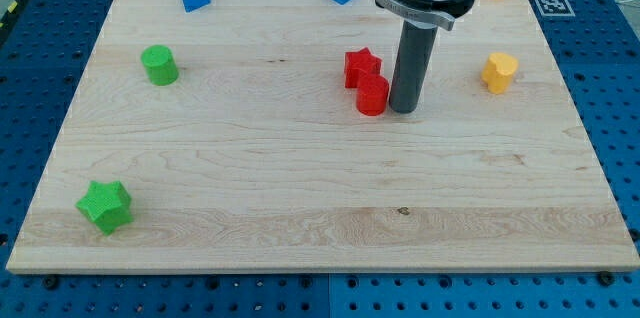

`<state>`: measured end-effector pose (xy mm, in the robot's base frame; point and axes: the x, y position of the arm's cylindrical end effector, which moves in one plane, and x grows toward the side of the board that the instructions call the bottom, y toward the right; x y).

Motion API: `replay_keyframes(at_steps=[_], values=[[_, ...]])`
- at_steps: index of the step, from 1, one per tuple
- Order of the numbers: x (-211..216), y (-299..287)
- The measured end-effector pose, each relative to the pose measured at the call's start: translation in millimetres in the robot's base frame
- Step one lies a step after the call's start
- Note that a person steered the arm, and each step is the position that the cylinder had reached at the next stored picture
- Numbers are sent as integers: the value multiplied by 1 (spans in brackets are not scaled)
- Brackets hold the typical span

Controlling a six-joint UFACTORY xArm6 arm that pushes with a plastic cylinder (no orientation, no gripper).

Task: Move green star closer to red star

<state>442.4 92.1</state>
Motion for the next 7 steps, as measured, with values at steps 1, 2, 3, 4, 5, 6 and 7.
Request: replay_keyframes(at_steps=[1,2,3,4,5,6,7], values=[[39,-14],[72,-46],[79,-70],[78,-100],[78,-129],[77,-159],[72,-189]])
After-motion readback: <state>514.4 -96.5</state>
